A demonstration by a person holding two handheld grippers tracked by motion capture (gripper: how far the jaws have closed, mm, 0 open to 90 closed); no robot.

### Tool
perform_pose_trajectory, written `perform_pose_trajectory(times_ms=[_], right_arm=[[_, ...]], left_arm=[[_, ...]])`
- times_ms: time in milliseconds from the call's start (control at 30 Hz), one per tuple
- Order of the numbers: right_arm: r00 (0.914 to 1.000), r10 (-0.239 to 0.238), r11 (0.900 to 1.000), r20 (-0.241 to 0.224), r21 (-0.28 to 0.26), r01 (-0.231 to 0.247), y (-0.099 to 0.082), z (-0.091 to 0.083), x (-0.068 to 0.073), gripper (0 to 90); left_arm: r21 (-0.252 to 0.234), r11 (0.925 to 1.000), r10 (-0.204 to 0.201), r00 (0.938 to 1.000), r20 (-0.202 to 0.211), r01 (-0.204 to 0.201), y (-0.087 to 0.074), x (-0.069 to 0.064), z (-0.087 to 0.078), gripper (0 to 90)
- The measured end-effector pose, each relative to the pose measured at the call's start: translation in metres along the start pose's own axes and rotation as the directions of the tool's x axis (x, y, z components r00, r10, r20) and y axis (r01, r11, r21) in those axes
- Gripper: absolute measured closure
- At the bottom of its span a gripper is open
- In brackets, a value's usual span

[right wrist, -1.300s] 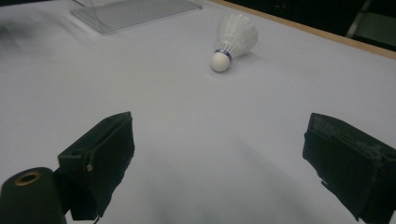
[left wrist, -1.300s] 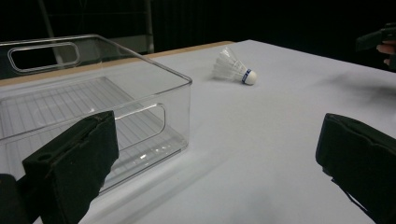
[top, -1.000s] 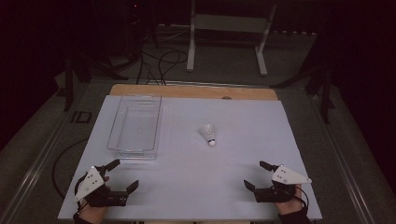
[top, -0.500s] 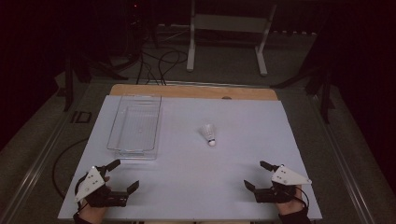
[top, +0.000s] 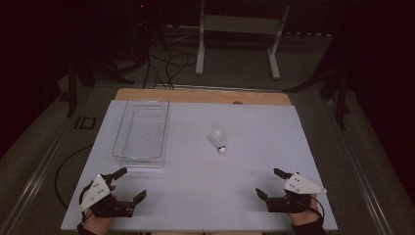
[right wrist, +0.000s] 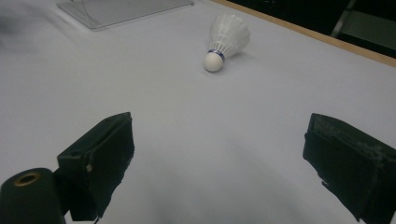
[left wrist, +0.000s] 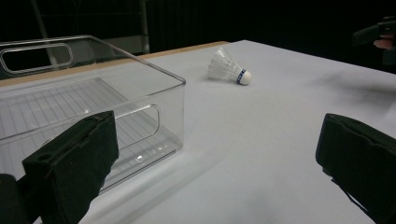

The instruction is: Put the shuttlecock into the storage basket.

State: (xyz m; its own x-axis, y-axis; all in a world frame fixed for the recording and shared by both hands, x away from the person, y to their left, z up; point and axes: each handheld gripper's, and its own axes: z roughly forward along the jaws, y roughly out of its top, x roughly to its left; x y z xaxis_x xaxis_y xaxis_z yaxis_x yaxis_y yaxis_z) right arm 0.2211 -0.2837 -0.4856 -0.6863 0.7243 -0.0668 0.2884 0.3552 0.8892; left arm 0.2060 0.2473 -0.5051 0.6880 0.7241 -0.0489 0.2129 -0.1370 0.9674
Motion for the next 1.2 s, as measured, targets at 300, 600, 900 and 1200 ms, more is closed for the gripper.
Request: perform_pose_trajectory(times_ms=[300, 600, 900, 1200], right_arm=[[0.9997, 0.02, 0.9994, 0.015, -0.029, -0.019, 0.018, -0.012, 0.001, 8.5], [0.9996, 0.026, 0.9982, -0.008, -0.054, -0.026, 0.041, -0.013, 0.001, 8.4], [0.9998, 0.017, 0.9964, -0.001, -0.083, -0.017, 0.069, -0.015, -0.004, 8.4], [0.9994, 0.033, 0.9958, 0.014, -0.086, -0.031, 0.086, -0.009, -0.008, 8.4]], left_arm=[[-0.003, 1.0, -0.002, 1.0, -0.001, 0.002, 0.0, 0.0, 0.0, 0.0], [-0.003, 1.0, -0.003, 1.0, 0.003, 0.003, 0.0, 0.0, 0.001, 0.0], [-0.005, 1.0, -0.002, 0.9999, 0.01, 0.002, 0.001, -0.001, 0.001, 0.0], [0.0, 1.0, 0.009, 0.9998, 0.016, -0.009, 0.001, -0.002, 0.001, 0.0]])
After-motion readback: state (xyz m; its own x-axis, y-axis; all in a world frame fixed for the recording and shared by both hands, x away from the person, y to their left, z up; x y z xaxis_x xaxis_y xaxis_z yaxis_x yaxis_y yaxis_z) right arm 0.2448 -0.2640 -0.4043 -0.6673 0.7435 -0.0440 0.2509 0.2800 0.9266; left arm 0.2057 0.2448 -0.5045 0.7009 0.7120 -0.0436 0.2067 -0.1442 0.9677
